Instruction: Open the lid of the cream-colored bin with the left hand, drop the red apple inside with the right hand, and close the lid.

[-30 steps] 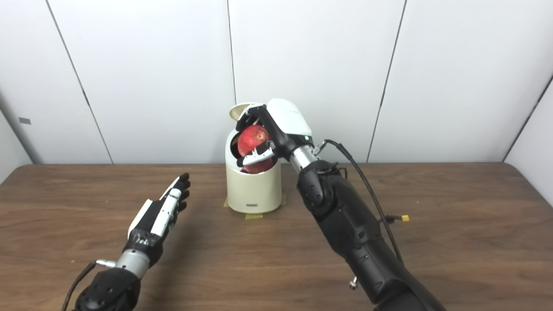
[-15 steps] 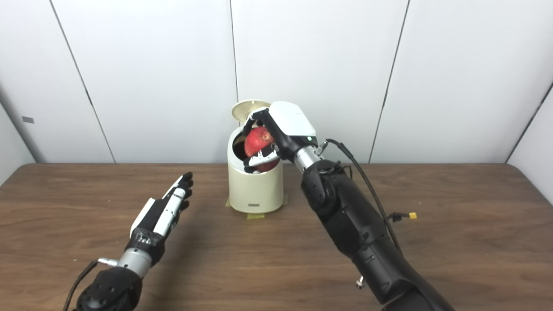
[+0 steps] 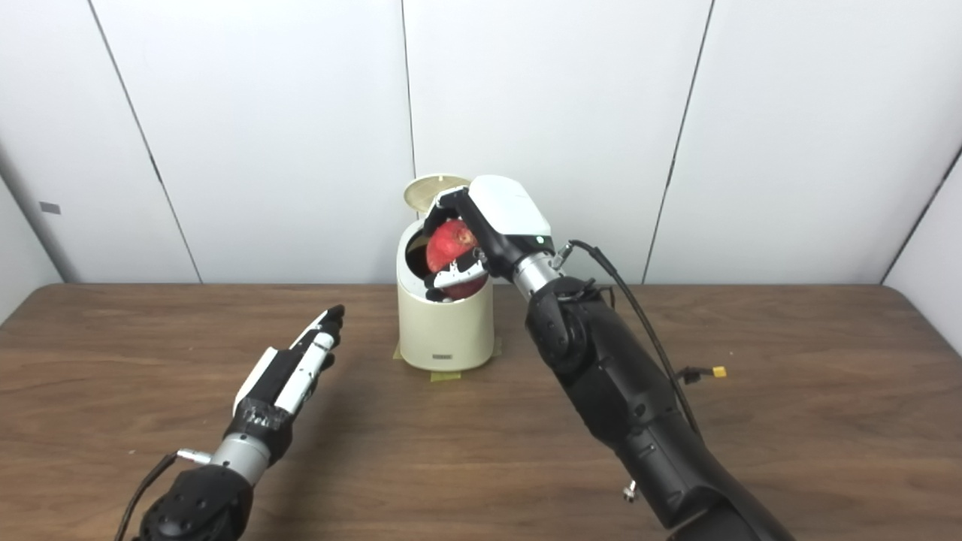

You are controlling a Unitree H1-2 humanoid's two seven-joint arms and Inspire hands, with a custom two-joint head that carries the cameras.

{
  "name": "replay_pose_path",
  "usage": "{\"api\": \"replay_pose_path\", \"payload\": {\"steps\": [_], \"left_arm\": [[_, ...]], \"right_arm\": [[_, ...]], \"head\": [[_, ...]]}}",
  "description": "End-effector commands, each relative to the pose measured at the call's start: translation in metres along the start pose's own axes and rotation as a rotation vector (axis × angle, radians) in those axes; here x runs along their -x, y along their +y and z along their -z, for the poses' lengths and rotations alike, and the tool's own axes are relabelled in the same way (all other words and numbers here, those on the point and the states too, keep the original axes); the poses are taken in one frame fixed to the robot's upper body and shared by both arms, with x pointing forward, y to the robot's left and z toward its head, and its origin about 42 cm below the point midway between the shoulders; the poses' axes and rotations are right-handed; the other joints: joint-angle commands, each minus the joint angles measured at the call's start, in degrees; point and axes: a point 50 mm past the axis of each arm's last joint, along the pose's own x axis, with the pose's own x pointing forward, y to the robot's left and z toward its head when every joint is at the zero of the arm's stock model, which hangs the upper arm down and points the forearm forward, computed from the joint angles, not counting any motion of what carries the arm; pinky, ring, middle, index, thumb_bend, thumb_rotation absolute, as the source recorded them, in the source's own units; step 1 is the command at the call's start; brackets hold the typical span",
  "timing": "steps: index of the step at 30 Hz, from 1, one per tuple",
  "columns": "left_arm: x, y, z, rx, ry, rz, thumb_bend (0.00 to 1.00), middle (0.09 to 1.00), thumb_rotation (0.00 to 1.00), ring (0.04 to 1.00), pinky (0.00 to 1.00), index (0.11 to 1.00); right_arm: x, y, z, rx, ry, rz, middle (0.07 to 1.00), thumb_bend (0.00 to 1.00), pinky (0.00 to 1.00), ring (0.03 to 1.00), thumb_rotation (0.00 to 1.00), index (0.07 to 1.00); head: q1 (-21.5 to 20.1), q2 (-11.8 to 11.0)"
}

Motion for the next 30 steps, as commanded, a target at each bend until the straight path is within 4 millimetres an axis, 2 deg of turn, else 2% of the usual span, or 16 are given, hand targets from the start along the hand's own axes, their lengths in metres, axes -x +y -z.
{"api": "replay_pose_path", "payload": {"steps": [1, 6, 7, 9, 11, 14, 24, 30], "left_arm": [[-0.0048, 0.0011, -0.0205, -0.016, -0.071, -0.01, 0.4, 1.0, 0.88, 1.0, 1.0, 0.988], [-0.0054, -0.0007, -0.0208, -0.01, -0.062, -0.005, 0.42, 1.0, 0.87, 1.0, 1.0, 0.991], [-0.0056, -0.0009, -0.0206, -0.009, -0.058, -0.005, 0.42, 1.0, 0.87, 1.0, 1.0, 0.99], [-0.0059, -0.0013, -0.0201, -0.01, -0.054, -0.007, 0.43, 1.0, 0.86, 1.0, 1.0, 0.99], [-0.0062, -0.0017, -0.0197, -0.008, -0.05, -0.009, 0.44, 1.0, 0.86, 1.0, 1.0, 0.988], [-0.0064, -0.0021, -0.0197, -0.014, -0.051, -0.006, 0.44, 1.0, 0.85, 1.0, 1.0, 0.988], [-0.0069, -0.0032, -0.0213, -0.013, -0.056, -0.004, 0.41, 1.0, 0.83, 1.0, 1.0, 0.988], [-0.0072, -0.0032, -0.0214, -0.015, -0.057, -0.004, 0.41, 1.0, 0.82, 1.0, 1.0, 0.988]], "right_arm": [[-0.016, -0.032, -0.0163, 0.014, -0.08, 0.08, 0.629, 0.52, 0.68, 0.699, 0.16, 0.49], [-0.0174, -0.0327, -0.0183, -0.027, -0.084, 0.085, 0.689, 0.52, 0.64, 0.687, 0.16, 0.495], [-0.0177, -0.0329, -0.0189, -0.029, -0.084, 0.087, 0.707, 0.64, 0.64, 0.696, 0.21, 0.587], [-0.0183, -0.0335, -0.0197, -0.023, -0.082, 0.087, 0.736, 0.75, 0.65, 0.716, 0.26, 0.685], [-0.0188, -0.034, -0.02, -0.014, -0.076, 0.085, 0.763, 0.77, 0.67, 0.738, 0.3, 0.738], [-0.019, -0.0343, -0.0196, -0.014, -0.069, 0.085, 0.795, 0.78, 0.69, 0.767, 0.3, 0.791], [-0.0191, -0.0354, -0.0187, 0.014, -0.083, 0.094, 0.827, 0.8, 0.74, 0.811, 0.28, 0.839], [-0.0175, -0.0364, -0.0167, -0.012, -0.09, 0.12, 0.784, 0.79, 0.69, 0.772, 0.27, 0.804]], "head": [[0.07, 0.02], [0.21, 0.2], [0.21, 0.2], [0.25, 0.15], [0.31, 0.1], [0.29, 0.1], [0.43, 0.2], [0.68, 0.32]]}}
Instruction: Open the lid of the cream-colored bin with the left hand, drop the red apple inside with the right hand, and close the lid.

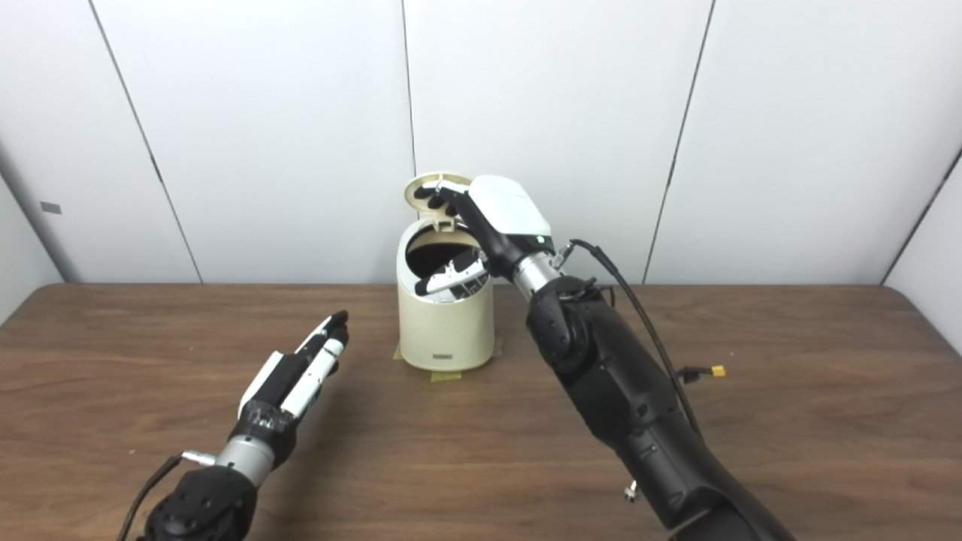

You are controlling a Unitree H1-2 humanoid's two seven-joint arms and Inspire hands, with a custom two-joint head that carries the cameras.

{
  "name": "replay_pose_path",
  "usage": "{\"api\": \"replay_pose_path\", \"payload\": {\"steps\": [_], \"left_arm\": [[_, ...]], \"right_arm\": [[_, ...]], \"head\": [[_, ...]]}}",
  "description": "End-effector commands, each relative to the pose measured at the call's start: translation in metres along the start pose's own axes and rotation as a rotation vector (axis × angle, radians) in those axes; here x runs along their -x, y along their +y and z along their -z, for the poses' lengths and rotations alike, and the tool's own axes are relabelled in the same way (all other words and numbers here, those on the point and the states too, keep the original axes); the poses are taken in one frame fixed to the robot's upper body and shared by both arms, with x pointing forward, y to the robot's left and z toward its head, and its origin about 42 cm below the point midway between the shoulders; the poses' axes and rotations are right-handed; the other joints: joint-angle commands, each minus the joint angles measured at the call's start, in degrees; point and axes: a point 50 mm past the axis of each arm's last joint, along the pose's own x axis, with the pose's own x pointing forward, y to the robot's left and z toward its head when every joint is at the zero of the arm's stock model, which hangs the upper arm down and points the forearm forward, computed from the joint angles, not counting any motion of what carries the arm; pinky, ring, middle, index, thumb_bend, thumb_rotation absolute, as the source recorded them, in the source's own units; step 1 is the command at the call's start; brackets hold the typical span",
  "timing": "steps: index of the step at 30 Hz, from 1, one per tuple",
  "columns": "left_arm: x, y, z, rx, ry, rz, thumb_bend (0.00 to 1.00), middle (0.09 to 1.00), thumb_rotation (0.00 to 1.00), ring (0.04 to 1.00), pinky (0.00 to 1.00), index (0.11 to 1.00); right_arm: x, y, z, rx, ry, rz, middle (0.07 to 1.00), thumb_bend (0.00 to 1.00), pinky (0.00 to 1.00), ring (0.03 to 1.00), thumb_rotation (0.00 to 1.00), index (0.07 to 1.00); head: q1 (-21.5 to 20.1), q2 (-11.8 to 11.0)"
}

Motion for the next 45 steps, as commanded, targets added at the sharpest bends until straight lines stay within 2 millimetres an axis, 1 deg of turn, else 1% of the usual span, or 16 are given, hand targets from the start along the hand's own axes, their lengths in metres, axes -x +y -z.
{"api": "replay_pose_path", "payload": {"steps": [1, 3, 4, 6, 8, 14, 19, 24, 29, 32, 34, 35, 41, 42, 44, 45], "left_arm": [[-0.006, 0.001, -0.023, -0.013, -0.087, -0.013, 0.41, 1.0, 0.82, 1.0, 1.0, 0.985], [-0.007, 0.001, -0.023, -0.012, -0.084, -0.016, 0.42, 1.0, 0.8, 1.0, 1.0, 0.983], [-0.007, 0.001, -0.023, -0.025, -0.088, -0.015, 0.41, 1.0, 0.82, 1.0, 1.0, 0.985], [-0.007, 0.001, -0.023, -0.026, -0.088, -0.013, 0.4, 1.0, 0.83, 1.0, 1.0, 0.988], [-0.008, 0.001, -0.022, -0.024, -0.082, -0.01, 0.4, 1.0, 0.83, 1.0, 1.0, 0.991], [-0.006, -0.001, -0.019, -0.044, -0.081, -0.015, 0.42, 1.0, 0.82, 1.0, 1.0, 0.983], [-0.007, -0.001, -0.021, -0.033, -0.084, -0.018, 0.42, 1.0, 0.82, 1.0, 1.0, 0.973], [-0.012, 0.002, -0.024, 0.005, -0.086, -0.032, 0.38, 1.0, 0.78, 1.0, 1.0, 0.969], [-0.021, 0.012, -0.032, -0.032, -0.103, -0.04, 0.37, 1.0, 0.84, 1.0, 1.0, 0.985], [-0.029, 0.022, -0.039, -0.031, -0.127, -0.045, 0.39, 1.0, 0.86, 1.0, 1.0, 0.986], [-0.033, 0.026, -0.044, -0.023, -0.146, -0.048, 0.38, 1.0, 0.87, 1.0, 1.0, 0.986], [-0.036, 0.029, -0.047, -0.013, -0.153, -0.053, 0.38, 0.999, 0.86, 1.0, 1.0, 0.982], [-0.057, 0.045, -0.072, 0.002, -0.162, -0.066, 0.45, 0.976, 0.87, 0.99, 1.0, 0.964], [-0.062, 0.047, -0.075, 0.015, -0.164, -0.069, 0.45, 0.97, 0.86, 0.984, 1.0, 0.961], [-0.07, 0.049, -0.083, 0.025, -0.168, -0.069, 0.47, 0.959, 0.83, 0.971, 0.99, 0.954], [-0.073, 0.049, -0.087, 0.025, -0.17, -0.067, 0.47, 0.958, 0.84, 0.969, 0.99, 0.956]], "right_arm": [[-0.017, -0.035, -0.016, -0.01, -0.091, 0.139, 0.754, 0.78, 0.67, 0.749, 0.23, 0.765], [-0.016, -0.037, -0.015, -0.042, -0.1, 0.176, 0.677, 0.76, 0.57, 0.655, 0.13, 0.668], [-0.015, -0.037, -0.015, -0.051, -0.107, 0.19, 0.584, 0.62, 0.48, 0.561, 0.05, 0.553], [-0.013, -0.039, -0.014, -0.065, -0.116, 0.215, 0.529, 0.53, 0.38, 0.438, 0.01, 0.508], [-0.01, -0.039, -0.012, -0.068, -0.117, 0.231, 0.508, 0.5, 0.34, 0.408, 0.0, 0.516], [-0.004, -0.04, -0.006, -0.085, -0.095, 0.214, 0.5, 0.5, 0.33, 0.399, 0.0, 0.507], [0.0, -0.044, -0.002, -0.159, -0.054, 0.168, 0.496, 0.5, 0.34, 0.414, 0.0, 0.488], [0.013, -0.047, 0.004, -0.233, -0.014, 0.174, 0.494, 0.5, 0.35, 0.429, 0.0, 0.479], [0.037, -0.047, 0.007, -0.306, 0.086, 0.139, 0.489, 0.5, 0.39, 0.441, 0.0, 0.51], [0.052, -0.044, 0.011, -0.406, 0.136, 0.144, 0.501, 0.52, 0.49, 0.454, 0.0, 0.495], [0.061, -0.042, 0.015, -0.46, 0.163, 0.152, 0.511, 0.52, 0.48, 0.445, 0.0, 0.497], [0.065, -0.041, 0.017, -0.485, 0.183, 0.162, 0.504, 0.52, 0.48, 0.519, 0.0, 0.494], [0.106, -0.031, 0.027, -0.724, 0.349, 0.245, 0.492, 0.52, 0.51, 0.603, 0.0, 0.501], [0.114, -0.029, 0.029, -0.766, 0.36, 0.258, 0.619, 0.51, 0.55, 0.64, 0.06, 0.5], [0.129, -0.024, 0.035, -0.85, 0.368, 0.287, 0.768, 0.49, 0.6, 0.724, 0.13, 0.499], [0.135, -0.022, 0.037, -0.875, 0.371, 0.298, 0.804, 0.43, 0.63, 0.757, 0.19, 0.679]], "head": [[0.06, 0.04], [-0.01, -0.03], [-0.02, -0.06], [0.05, -0.19], [0.11, -0.22], [0.29, -0.32], [0.41, -0.31], [0.51, -0.34], [0.11, -0.37], [0.0, -0.44], [0.1, -0.41], [0.2, -0.5], [-0.12, -0.66], [-0.25, -0.63], [-0.43, -0.66], [-0.48, -0.66]]}}
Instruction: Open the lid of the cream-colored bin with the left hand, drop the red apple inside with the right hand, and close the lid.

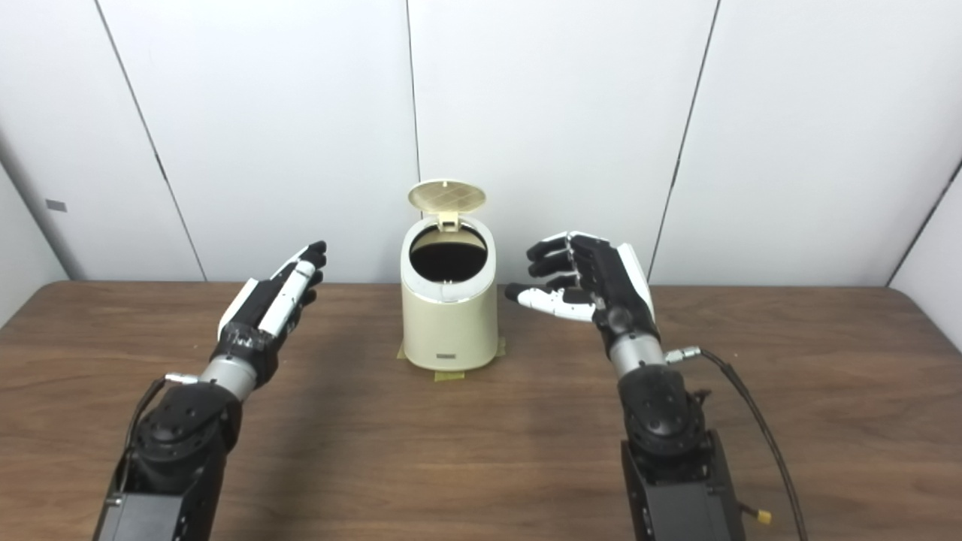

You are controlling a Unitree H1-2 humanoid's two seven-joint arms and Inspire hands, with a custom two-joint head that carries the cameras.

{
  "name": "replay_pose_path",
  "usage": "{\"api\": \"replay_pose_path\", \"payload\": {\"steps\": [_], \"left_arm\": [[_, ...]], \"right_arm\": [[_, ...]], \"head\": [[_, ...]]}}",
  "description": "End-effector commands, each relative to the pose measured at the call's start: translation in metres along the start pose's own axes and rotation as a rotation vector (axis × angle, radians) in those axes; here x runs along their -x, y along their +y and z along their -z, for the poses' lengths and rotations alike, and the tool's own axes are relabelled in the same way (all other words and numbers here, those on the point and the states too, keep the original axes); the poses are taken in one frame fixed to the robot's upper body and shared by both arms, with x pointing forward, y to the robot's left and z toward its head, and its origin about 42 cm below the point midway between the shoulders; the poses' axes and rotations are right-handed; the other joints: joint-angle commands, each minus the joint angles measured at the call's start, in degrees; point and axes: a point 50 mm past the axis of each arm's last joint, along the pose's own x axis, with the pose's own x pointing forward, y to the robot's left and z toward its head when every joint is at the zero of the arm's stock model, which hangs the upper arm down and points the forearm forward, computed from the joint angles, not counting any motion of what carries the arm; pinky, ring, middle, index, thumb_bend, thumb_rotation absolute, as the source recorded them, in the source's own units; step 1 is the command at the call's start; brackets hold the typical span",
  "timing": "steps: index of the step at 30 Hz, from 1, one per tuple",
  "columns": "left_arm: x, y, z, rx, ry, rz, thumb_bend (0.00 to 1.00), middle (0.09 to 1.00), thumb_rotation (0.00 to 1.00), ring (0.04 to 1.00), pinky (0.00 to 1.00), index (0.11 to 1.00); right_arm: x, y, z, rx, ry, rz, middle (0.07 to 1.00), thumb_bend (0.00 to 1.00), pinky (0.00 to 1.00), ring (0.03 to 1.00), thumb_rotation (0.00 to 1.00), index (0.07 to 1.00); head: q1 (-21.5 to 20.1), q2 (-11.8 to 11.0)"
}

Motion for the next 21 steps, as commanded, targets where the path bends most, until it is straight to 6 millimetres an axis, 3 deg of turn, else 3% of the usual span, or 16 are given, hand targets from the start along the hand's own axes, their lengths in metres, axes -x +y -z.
{"api": "replay_pose_path", "payload": {"steps": [1, 3, 5, 10, 14, 16, 19, 21], "left_arm": [[-0.016, 0.001, -0.034, -0.008, -0.088, 0.006, 0.46, 0.958, 0.84, 0.968, 0.99, 0.957], [-0.024, 0.0, -0.042, -0.008, -0.097, 0.017, 0.45, 0.955, 0.85, 0.967, 0.99, 0.957], [-0.032, 0.001, -0.049, -0.019, -0.104, 0.035, 0.45, 0.955, 0.86, 0.97, 1.0, 0.956], [-0.054, -0.004, -0.069, -0.053, -0.12, 0.081, 0.44, 0.929, 0.86, 0.954, 0.99, 0.944], [-0.068, -0.012, -0.087, -0.079, -0.136, 0.117, 0.45, 0.923, 0.87, 0.946, 0.97, 0.943], [-0.073, -0.016, -0.096, -0.091, -0.148, 0.137, 0.45, 0.929, 0.87, 0.947, 0.97, 0.946], [-0.078, -0.023, -0.105, -0.108, -0.163, 0.159, 0.47, 0.938, 0.88, 0.953, 0.98, 0.948], [-0.081, -0.027, -0.111, -0.129, -0.168, 0.172, 0.46, 0.933, 0.89, 0.947, 0.97, 0.948]], "right_arm": [[0.002, -0.011, -0.013, -0.051, -0.084, 0.029, 0.828, 0.4, 0.65, 0.782, 0.26, 0.778], [0.01, -0.015, -0.005, -0.075, -0.075, 0.042, 0.868, 0.38, 0.72, 0.834, 0.49, 0.869], [0.019, -0.019, 0.005, -0.1, -0.072, 0.054, 0.878, 0.39, 0.78, 0.856, 0.58, 0.876], [0.041, -0.024, 0.028, -0.139, -0.061, 0.095, 0.88, 0.46, 0.86, 0.882, 0.59, 0.852], [0.057, -0.024, 0.046, -0.031, -0.048, 0.048, 0.916, 0.43, 0.89, 0.92, 0.79, 0.893], [0.064, -0.022, 0.052, 0.021, -0.037, 0.042, 0.921, 0.44, 0.87, 0.917, 0.83, 0.901], [0.07, -0.02, 0.06, 0.009, -0.012, 0.049, 0.934, 0.53, 0.9, 0.937, 0.97, 0.91], [0.073, -0.02, 0.067, -0.009, 0.008, 0.049, 0.947, 0.58, 0.94, 0.955, 0.99, 0.928]], "head": [[0.03, -0.03], [-0.07, -0.06], [-0.12, -0.14], [-0.36, -0.38], [-0.45, -0.47], [-0.42, -0.43], [-0.6, -0.45], [-0.57, -0.47]]}}
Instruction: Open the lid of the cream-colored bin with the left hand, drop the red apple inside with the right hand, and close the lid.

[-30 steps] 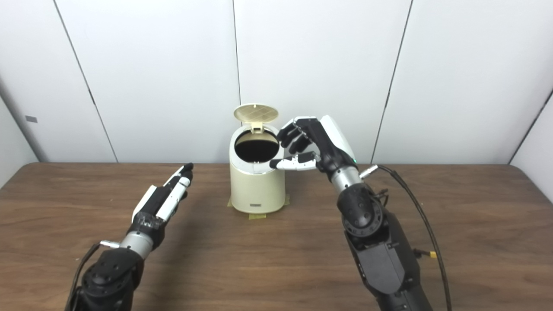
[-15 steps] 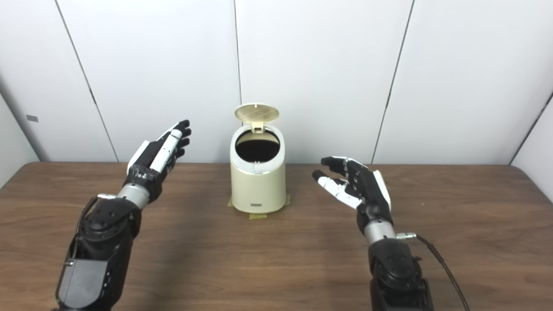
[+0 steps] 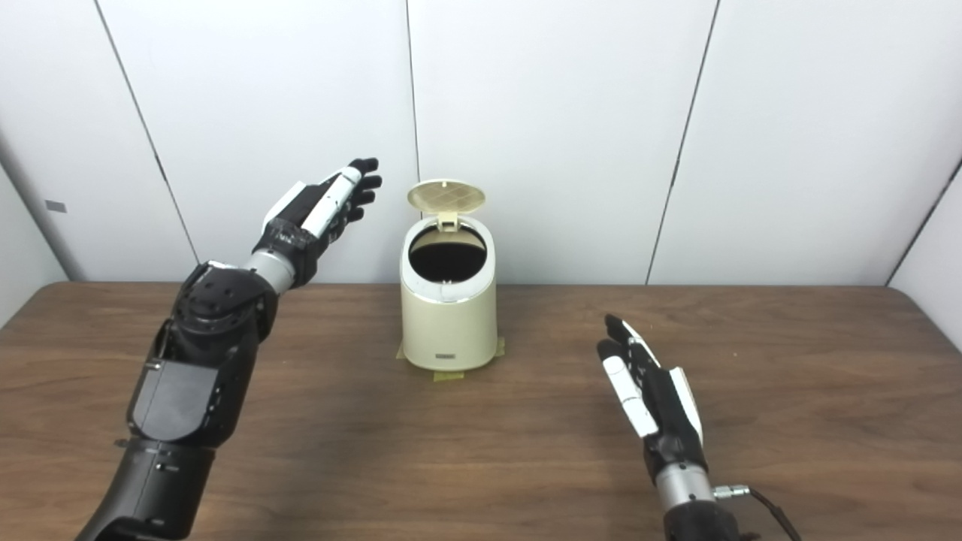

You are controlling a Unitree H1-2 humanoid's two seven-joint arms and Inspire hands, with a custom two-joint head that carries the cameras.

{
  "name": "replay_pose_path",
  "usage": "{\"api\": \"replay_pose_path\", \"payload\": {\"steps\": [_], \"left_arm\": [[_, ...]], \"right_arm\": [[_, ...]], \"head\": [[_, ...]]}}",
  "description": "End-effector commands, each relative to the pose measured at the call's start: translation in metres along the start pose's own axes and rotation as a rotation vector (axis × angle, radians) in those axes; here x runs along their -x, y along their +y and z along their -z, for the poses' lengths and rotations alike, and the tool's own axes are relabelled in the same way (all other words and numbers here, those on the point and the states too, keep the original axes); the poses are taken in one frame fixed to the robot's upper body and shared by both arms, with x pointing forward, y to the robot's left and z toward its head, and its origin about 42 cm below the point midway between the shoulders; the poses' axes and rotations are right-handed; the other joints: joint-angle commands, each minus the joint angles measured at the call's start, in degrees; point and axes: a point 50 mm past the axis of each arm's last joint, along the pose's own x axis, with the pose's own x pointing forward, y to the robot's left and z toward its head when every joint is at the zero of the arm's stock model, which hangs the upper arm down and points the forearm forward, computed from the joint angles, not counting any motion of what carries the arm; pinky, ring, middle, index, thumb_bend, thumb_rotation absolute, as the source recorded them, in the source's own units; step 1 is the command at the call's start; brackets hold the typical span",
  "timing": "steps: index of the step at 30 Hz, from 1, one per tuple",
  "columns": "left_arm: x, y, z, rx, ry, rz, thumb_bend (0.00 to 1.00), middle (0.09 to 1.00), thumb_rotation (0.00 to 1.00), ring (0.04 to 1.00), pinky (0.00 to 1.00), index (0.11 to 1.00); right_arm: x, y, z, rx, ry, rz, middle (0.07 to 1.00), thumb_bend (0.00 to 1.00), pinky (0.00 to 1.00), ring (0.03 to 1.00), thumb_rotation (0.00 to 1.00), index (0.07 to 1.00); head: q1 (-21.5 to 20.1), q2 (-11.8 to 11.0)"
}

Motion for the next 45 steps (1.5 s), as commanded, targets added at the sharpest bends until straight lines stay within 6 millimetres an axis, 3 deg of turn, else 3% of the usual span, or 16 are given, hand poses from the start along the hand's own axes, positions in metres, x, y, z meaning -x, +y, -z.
{"api": "replay_pose_path", "payload": {"steps": [1, 9, 17, 23, 28, 34, 36, 39, 45], "left_arm": [[-0.012, 0.003, -0.041, -0.051, -0.103, 0.005, 0.45, 0.932, 0.9, 0.947, 0.96, 0.95], [-0.034, -0.001, -0.068, -0.113, -0.14, 0.05, 0.44, 0.961, 0.99, 0.983, 1.0, 0.951], [-0.048, -0.005, -0.088, -0.229, -0.157, 0.129, 0.33, 0.952, 1.0, 0.98, 1.0, 0.924], [-0.053, -0.008, -0.104, -0.406, -0.151, 0.194, 0.34, 0.933, 1.0, 0.974, 0.99, 0.923], [-0.055, -0.013, -0.116, -0.543, -0.152, 0.211, 0.38, 0.906, 1.0, 0.949, 0.95, 0.895], [-0.055, -0.019, -0.122, -0.733, -0.129, 0.187, 0.45, 0.912, 1.0, 0.964, 1.0, 0.864], [-0.053, -0.022, -0.123, -0.839, -0.16, 0.173, 0.44, 0.885, 1.0, 0.908, 0.9, 0.853], [-0.05, -0.024, -0.122, -0.974, -0.212, 0.168, 0.43, 0.874, 1.0, 0.871, 0.83, 0.866], [-0.05, -0.026, -0.122, -1.193, -0.298, 0.154, 0.43, 0.859, 1.0, 0.853, 0.83, 0.85]], "right_arm": [[-0.008, 0.0, -0.014, -0.019, -0.085, 0.01, 0.955, 0.6, 0.95, 0.962, 1.0, 0.942], [-0.006, 0.005, -0.009, 0.024, -0.044, -0.012, 0.981, 0.6, 0.96, 0.975, 1.0, 0.984], [-0.007, 0.01, -0.013, 0.061, -0.012, -0.046, 0.973, 0.59, 0.94, 0.968, 1.0, 0.998], [-0.007, 0.012, -0.012, 0.126, -0.002, -0.042, 0.94, 0.58, 0.88, 0.941, 1.0, 1.0], [-0.008, 0.015, -0.014, 0.179, -0.008, -0.048, 0.936, 0.61, 0.9, 0.939, 1.0, 1.0], [-0.009, 0.018, -0.016, 0.191, -0.011, -0.052, 0.931, 0.59, 0.95, 0.943, 1.0, 1.0], [-0.01, 0.019, -0.016, 0.179, -0.009, -0.054, 0.931, 0.58, 0.94, 0.945, 1.0, 1.0], [-0.013, 0.022, -0.017, 0.167, -0.003, -0.053, 0.929, 0.59, 0.95, 0.944, 1.0, 1.0], [-0.014, 0.027, -0.019, 0.152, 0.008, -0.054, 0.937, 0.58, 0.96, 0.951, 1.0, 1.0]], "head": [[0.25, 0.07], [0.05, -0.06], [0.14, 0.62], [0.27, 0.51], [0.18, 0.5], [-0.12, 0.46], [-0.26, 0.45], [-0.54, 0.3], [-0.67, -0.07]]}}
